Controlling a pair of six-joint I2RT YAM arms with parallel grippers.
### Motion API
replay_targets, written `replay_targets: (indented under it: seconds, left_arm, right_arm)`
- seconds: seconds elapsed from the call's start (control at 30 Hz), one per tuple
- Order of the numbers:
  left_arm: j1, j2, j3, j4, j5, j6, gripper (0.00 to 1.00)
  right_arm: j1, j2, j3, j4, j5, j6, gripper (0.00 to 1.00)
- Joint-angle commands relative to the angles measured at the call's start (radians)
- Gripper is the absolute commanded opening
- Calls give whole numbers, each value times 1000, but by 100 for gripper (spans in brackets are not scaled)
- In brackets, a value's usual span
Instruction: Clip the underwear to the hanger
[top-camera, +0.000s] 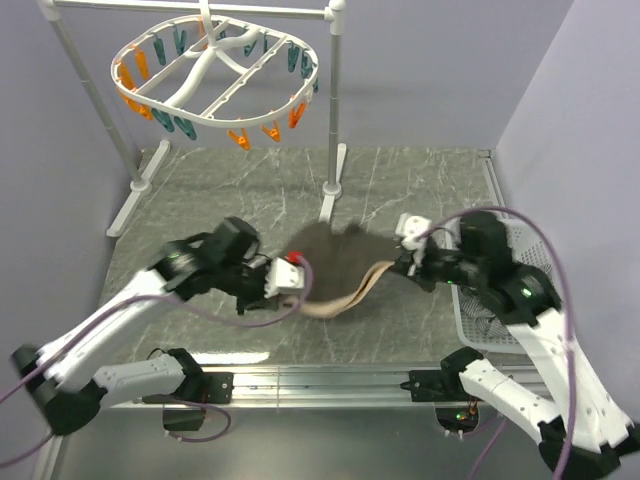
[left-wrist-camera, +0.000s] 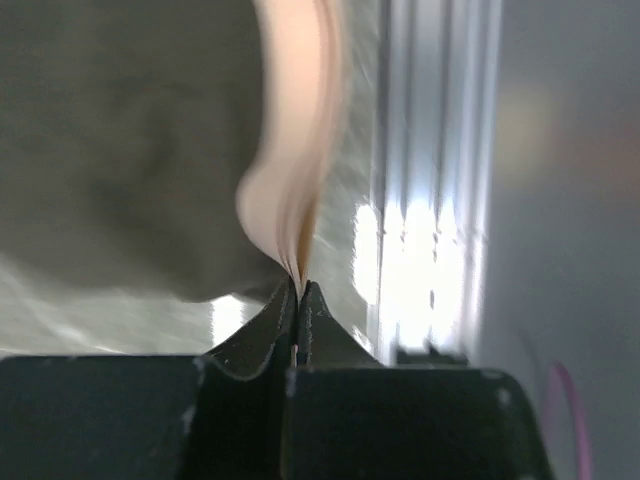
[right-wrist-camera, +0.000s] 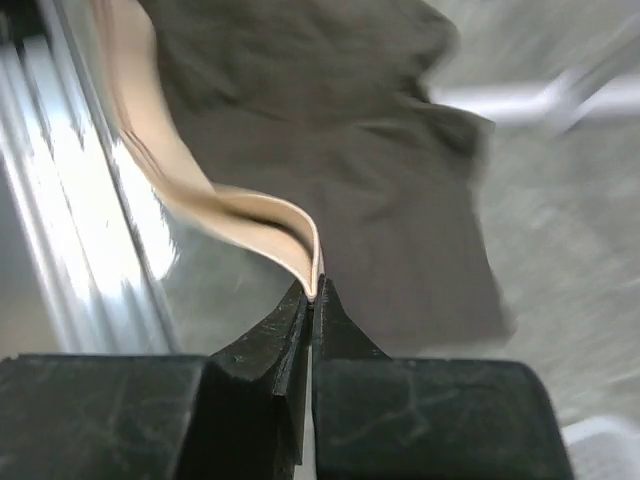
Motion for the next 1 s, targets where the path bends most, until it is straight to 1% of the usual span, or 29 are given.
replay_targets:
  seconds: [0.0, 0.03, 0.07, 0.1, 0.13, 0.17, 0.2, 0.23, 0.3, 0.43, 0.57, 0.63, 0.67, 0.7, 0.73, 0.77, 0.8, 0.87, 0.97]
  left_arm:
    - [-17, 50, -2, -94, -11, 21, 0]
    - [-4, 41, 67, -49, -8, -9, 0]
    - [13, 38, 98, 25, -20, -55, 0]
    - [48, 35, 123, 125, -58, -166, 0]
    - [67, 38, 176, 150, -56, -197, 0]
    - [88, 55, 199, 163, -50, -231, 0]
    - [127, 60, 215, 173, -40, -247, 0]
    - [141, 60, 227, 173, -36, -253, 0]
    - [153, 44, 214, 181, -46, -239, 0]
    - [158, -35, 105, 207, -106, -222, 0]
    - [156, -103, 27, 169, -76, -158, 0]
    - [156, -127, -4, 132, -67, -132, 0]
    - [156, -131, -6, 108, -28, -115, 0]
    - [156, -129, -3, 36, 2, -107, 0]
    - [156, -125, 12, 1, 34, -98, 0]
    - [156, -123, 23, -44, 111, -80, 0]
    - [155, -121, 42, -97, 134, -83, 0]
    - [156, -132, 62, -119, 159, -127, 0]
    - [155, -125, 134, -176, 223, -153, 0]
  right_arm:
    - [47, 76, -54, -98, 143, -102, 0]
    - [42, 99, 13, -79, 168, -95, 0]
    - [36, 114, 53, -44, 179, -86, 0]
    - [25, 145, 90, -25, 190, -47, 0]
    - [22, 162, 152, -16, 191, -33, 0]
    - [21, 177, 174, 1, 196, -19, 0]
    - [19, 185, 187, 13, 206, 15, 0]
    - [11, 188, 187, 24, 207, 23, 0]
    - [11, 161, 161, 78, 216, 50, 0]
    - [10, 116, 82, 108, 210, 73, 0]
    - [11, 62, 4, 115, 173, 67, 0]
    - [11, 55, -22, 77, 126, 49, 0]
    - [13, 56, -25, 17, 64, 35, 0]
    - [14, 58, -34, -9, 40, 27, 0]
    - [14, 55, -37, -35, 10, 21, 0]
    - [14, 47, -37, -75, -26, 9, 0]
    - [16, 30, -36, -83, -36, 13, 0]
    - [17, 13, -18, -86, -40, 67, 0]
    - [16, 24, 62, -115, -111, 150, 0]
